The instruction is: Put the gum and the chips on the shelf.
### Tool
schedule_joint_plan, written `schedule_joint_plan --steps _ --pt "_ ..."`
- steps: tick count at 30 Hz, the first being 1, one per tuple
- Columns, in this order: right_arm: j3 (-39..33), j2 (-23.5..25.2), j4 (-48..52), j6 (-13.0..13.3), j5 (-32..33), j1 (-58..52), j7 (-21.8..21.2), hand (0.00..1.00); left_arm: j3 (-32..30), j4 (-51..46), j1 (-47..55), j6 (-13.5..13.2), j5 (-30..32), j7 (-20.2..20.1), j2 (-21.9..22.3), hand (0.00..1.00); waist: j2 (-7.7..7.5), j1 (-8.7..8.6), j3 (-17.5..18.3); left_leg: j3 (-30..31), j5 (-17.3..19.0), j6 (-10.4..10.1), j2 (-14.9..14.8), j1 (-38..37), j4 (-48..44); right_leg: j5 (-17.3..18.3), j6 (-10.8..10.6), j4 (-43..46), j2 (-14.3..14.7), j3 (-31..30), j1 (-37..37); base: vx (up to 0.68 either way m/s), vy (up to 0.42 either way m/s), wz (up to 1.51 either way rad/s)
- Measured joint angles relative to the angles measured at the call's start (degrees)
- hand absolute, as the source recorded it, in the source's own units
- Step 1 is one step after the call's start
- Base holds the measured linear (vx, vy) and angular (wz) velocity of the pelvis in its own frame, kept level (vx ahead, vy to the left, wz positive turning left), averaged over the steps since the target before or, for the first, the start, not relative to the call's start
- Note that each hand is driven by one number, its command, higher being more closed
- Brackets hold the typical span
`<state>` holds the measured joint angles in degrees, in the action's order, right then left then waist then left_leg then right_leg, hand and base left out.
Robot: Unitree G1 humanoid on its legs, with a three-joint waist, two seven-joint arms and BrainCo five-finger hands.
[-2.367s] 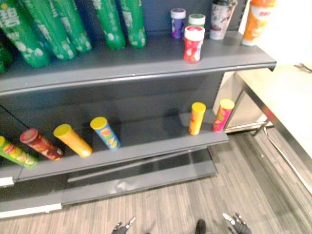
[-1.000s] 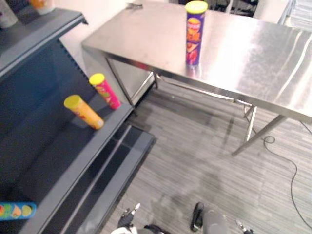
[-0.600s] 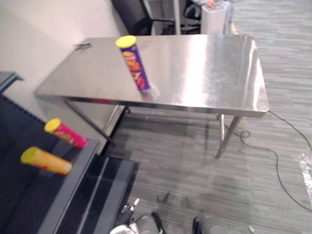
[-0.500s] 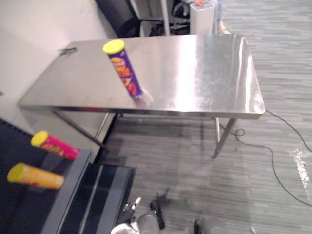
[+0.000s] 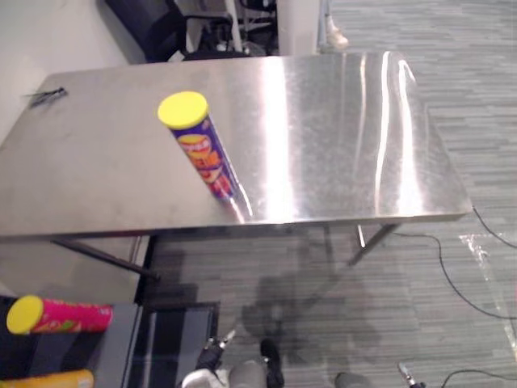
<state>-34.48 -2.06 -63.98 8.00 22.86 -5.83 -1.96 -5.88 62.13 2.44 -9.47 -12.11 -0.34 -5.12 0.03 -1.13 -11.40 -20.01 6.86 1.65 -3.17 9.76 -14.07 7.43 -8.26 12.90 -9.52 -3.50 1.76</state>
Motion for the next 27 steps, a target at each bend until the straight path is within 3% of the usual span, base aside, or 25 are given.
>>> schedule_joint_plan --steps 3,5,6,8,11,12,15,19,23,27 --pt "2.5 0.5 0.2 -0.1 -0.3 -0.5 0.0 0.00 1.7 0.1 0.0 0.0 1.2 0.0 -0.4 0.00 -0.09 0.07 0.0 0.2 1.5 0.9 0.5 -2.7 1.7 -0.5 0.1 16.2 0.0 0.9 -6.8 0.04 0.150 0.02" --pt "4.0 0.9 0.3 -0.1 -0.3 -0.6 0.1 0.00 2.5 0.1 0.1 0.0 1.4 0.0 -1.0 0.00 -0.15 -0.05 -0.4 0.9 3.3 1.7 1.5 -6.1 2.9 -1.8 0.3 28.5 -1.9 3.2 -10.8 0.05 0.114 0.20" --pt "4.8 1.0 0.4 -0.1 -0.3 -0.5 0.0 0.00 3.3 0.1 0.2 0.0 1.4 0.2 -1.2 0.00 -0.02 -0.01 -0.4 1.5 4.2 1.7 1.6 -7.5 2.9 1.1 1.3 30.6 -2.8 5.7 -11.7 0.04 0.036 0.12" --pt "7.2 0.9 0.6 -0.1 -0.3 0.1 0.1 0.00 3.4 0.1 0.6 0.1 1.4 0.2 -1.4 0.00 0.20 0.14 -0.3 1.7 5.1 1.1 1.1 -9.2 2.9 4.4 1.6 27.2 -4.6 11.5 -12.8 0.02 0.009 0.04" --pt "8.1 0.8 0.6 -0.1 -0.3 0.9 0.1 0.00 3.3 0.1 1.1 0.0 1.4 0.2 -1.8 0.00 0.16 0.32 -0.2 1.9 5.6 -0.1 -0.1 -9.8 2.7 3.9 1.2 16.0 -4.1 13.4 -13.4 0.06 -0.071 0.06" --pt "8.1 0.8 0.5 -0.1 -0.3 0.8 0.2 0.00 3.3 0.0 1.1 0.0 1.3 0.2 -2.1 0.00 -0.25 0.40 0.0 2.7 6.0 -0.9 -0.5 -9.1 1.2 2.9 0.3 9.0 -3.7 12.2 -13.3 0.13 -0.160 0.25" --pt "8.0 0.6 0.0 -0.2 -0.2 0.3 0.2 0.00 2.8 0.4 0.6 0.2 1.3 0.2 -2.8 0.00 -1.40 0.07 0.0 6.0 7.4 -3.4 -0.9 -8.5 -1.6 -3.0 -0.1 1.9 -3.6 13.3 -10.2 0.19 -0.268 0.47" --pt "7.8 -0.6 0.1 -0.1 -0.2 0.9 0.1 0.00 -0.5 1.4 1.2 0.2 1.1 0.1 -0.4 0.00 1.66 0.04 1.1 8.4 5.7 -6.6 -4.7 -9.2 1.5 -2.4 1.8 -1.1 0.6 17.1 -8.1 0.19 -0.235 0.30" --pt "5.8 -1.0 0.1 0.0 -0.2 1.0 0.1 0.00 -2.2 1.6 1.3 0.2 1.1 0.0 0.5 0.00 1.38 0.03 1.3 10.0 2.8 -8.5 -6.2 -13.0 6.8 -1.8 2.9 -4.1 2.7 20.5 -3.5 0.12 -0.144 0.32" --pt "3.3 -1.8 -0.7 0.2 -0.1 0.7 0.1 0.00 -3.1 1.6 1.3 0.3 1.2 0.1 0.4 0.00 0.68 -0.19 1.5 11.2 1.1 -8.4 -5.2 -12.9 8.4 -2.2 3.3 -6.2 2.1 22.4 -2.0 0.03 -0.007 0.27"
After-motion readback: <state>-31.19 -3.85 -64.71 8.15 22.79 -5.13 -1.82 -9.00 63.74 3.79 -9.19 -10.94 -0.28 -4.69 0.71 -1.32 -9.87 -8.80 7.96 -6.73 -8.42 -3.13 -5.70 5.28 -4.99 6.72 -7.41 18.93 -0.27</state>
